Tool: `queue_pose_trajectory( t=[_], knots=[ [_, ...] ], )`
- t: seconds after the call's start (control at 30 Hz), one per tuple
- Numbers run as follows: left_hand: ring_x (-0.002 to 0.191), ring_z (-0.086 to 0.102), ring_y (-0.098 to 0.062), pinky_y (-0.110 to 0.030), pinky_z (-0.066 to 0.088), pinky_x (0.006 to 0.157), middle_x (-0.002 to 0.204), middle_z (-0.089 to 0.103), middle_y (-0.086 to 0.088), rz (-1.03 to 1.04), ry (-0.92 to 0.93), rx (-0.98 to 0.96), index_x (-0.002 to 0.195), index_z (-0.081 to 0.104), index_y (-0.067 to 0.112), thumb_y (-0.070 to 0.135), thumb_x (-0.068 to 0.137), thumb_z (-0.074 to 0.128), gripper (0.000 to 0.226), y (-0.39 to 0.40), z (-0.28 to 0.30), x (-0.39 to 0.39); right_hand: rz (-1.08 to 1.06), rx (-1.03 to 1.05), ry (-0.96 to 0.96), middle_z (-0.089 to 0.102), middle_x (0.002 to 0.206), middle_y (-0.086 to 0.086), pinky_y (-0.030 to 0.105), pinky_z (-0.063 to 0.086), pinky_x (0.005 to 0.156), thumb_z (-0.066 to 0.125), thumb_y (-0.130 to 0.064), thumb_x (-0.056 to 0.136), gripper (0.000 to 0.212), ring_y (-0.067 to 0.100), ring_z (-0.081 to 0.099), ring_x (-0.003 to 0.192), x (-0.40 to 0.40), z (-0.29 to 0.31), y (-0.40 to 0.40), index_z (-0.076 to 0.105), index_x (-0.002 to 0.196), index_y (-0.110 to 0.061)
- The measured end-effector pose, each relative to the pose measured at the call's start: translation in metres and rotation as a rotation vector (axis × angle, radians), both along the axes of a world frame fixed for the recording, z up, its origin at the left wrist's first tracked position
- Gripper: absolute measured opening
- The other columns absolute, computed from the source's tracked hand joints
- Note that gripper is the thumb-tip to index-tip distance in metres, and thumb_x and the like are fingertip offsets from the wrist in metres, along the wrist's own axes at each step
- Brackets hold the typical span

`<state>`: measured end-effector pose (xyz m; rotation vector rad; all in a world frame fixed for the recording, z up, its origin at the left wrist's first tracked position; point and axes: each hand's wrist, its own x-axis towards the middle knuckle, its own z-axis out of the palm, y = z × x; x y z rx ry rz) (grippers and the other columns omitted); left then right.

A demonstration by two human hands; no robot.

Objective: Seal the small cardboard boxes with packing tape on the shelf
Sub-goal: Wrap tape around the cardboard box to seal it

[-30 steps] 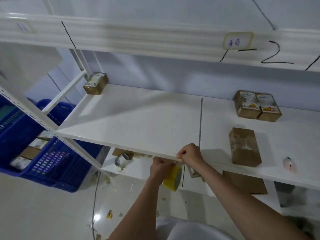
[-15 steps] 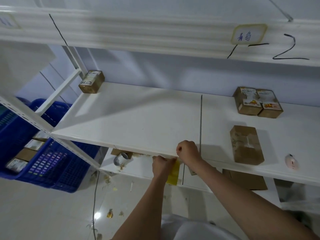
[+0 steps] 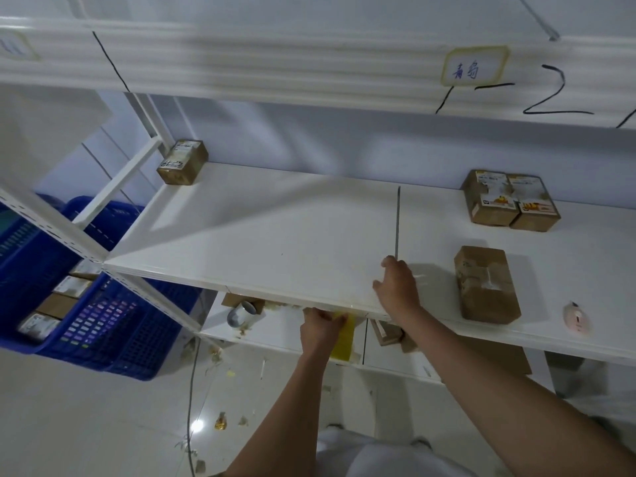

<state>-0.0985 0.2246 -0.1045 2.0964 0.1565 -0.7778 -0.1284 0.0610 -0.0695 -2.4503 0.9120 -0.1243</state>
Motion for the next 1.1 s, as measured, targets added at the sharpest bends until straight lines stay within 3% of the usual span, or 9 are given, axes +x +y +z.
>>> queue_pose_trajectory(
  t=[0.17, 0.3, 0.37, 0.47, 0.6, 0.7, 0.8, 0.93, 1.1],
  knots=[
    [0.080, 0.061, -0.018, -0.027, 0.043, 0.064, 0.088, 0.063, 0.000, 0.069, -0.245, 0.069, 0.096, 0.055, 0.014, 0.032, 0.089, 0.069, 0.024, -0.006, 0.017, -0.009, -0.167, 0.095, -0.139, 0.067, 0.098, 0.012, 0.033, 0.053, 0.074, 0.062, -0.006, 0.093, 0.016, 0.027, 0.064, 0.087, -0.025, 0.009, -0.024, 0.062, 0.109, -0.004],
    [0.070, 0.061, -0.013, -0.035, 0.056, 0.071, 0.078, 0.063, 0.002, -0.033, -0.288, -0.094, 0.094, 0.064, 0.008, 0.027, 0.096, 0.059, 0.020, -0.031, 0.029, -0.023, -0.370, 0.339, -0.207, 0.068, 0.093, -0.001, 0.027, 0.050, 0.072, 0.061, -0.010, 0.093, 0.009, 0.014, 0.062, 0.080, -0.060, 0.005, -0.014, 0.068, 0.098, -0.012],
    [0.064, 0.063, -0.014, -0.038, 0.062, 0.067, 0.077, 0.064, -0.003, -0.040, -0.128, -0.222, 0.097, 0.065, 0.003, 0.019, 0.097, 0.056, 0.018, -0.044, 0.028, -0.036, -0.502, 0.485, -0.178, 0.071, 0.090, 0.000, 0.031, 0.056, 0.068, 0.061, -0.015, 0.093, 0.008, 0.013, 0.065, 0.073, -0.081, -0.009, -0.003, 0.068, 0.093, -0.017],
    [0.065, 0.060, -0.022, -0.040, 0.062, 0.068, 0.079, 0.057, -0.011, 0.017, 0.255, -0.376, 0.091, 0.061, 0.002, 0.006, 0.099, 0.046, 0.017, -0.058, 0.021, -0.057, -0.685, 0.804, -0.173, 0.070, 0.090, 0.010, 0.041, 0.062, 0.069, 0.061, -0.012, 0.095, 0.010, 0.023, 0.067, 0.072, -0.103, -0.039, 0.006, 0.069, 0.099, -0.008],
    [0.079, 0.062, -0.033, -0.044, 0.060, 0.073, 0.091, 0.057, -0.014, 0.084, 0.597, -0.456, 0.089, 0.056, 0.003, -0.005, 0.098, 0.044, 0.017, -0.063, 0.016, -0.066, -0.836, 1.177, -0.153, 0.067, 0.096, 0.011, 0.035, 0.060, 0.063, 0.062, -0.005, 0.093, 0.014, 0.025, 0.065, 0.080, -0.111, -0.053, -0.003, 0.067, 0.106, -0.009],
    [0.097, 0.061, -0.039, -0.044, 0.061, 0.071, 0.109, 0.056, -0.015, 0.145, 0.618, -0.494, 0.123, 0.053, 0.009, -0.008, 0.097, 0.043, 0.033, -0.069, 0.003, -0.062, -0.778, 1.254, -0.152, 0.063, 0.095, 0.008, 0.032, 0.059, 0.063, 0.060, -0.004, 0.094, 0.016, 0.024, 0.062, 0.087, -0.109, -0.061, -0.015, 0.067, 0.107, -0.011],
    [0.096, 0.062, -0.042, -0.047, 0.061, 0.061, 0.096, 0.057, -0.014, 0.228, 0.661, -0.523, 0.142, 0.043, 0.009, -0.012, 0.096, 0.043, 0.050, -0.073, -0.006, -0.060, -0.750, 1.306, -0.123, 0.064, 0.095, 0.006, 0.030, 0.058, 0.062, 0.060, 0.000, 0.089, 0.031, 0.022, 0.061, 0.087, -0.107, -0.073, -0.021, 0.068, 0.116, -0.012],
    [0.095, 0.066, -0.038, -0.050, 0.058, 0.084, 0.088, 0.061, -0.014, 0.220, 0.685, -0.529, 0.135, 0.049, 0.009, -0.012, 0.095, 0.044, 0.046, -0.075, -0.007, -0.060, -0.688, 1.372, -0.142, 0.066, 0.109, 0.008, 0.031, 0.059, 0.065, 0.054, 0.001, 0.092, 0.035, 0.019, 0.062, 0.090, -0.109, -0.077, -0.023, 0.066, 0.121, -0.017],
    [0.086, 0.066, -0.033, -0.052, 0.055, 0.092, 0.090, 0.062, -0.015, 0.277, 0.702, -0.552, 0.122, 0.060, 0.022, -0.016, 0.092, 0.041, 0.052, -0.076, -0.019, -0.059, -0.655, 1.396, -0.148, 0.063, 0.117, 0.012, 0.032, 0.059, 0.068, 0.060, -0.004, 0.092, 0.037, 0.023, 0.060, 0.095, -0.110, -0.079, -0.024, 0.065, 0.124, -0.020]
  ],
)
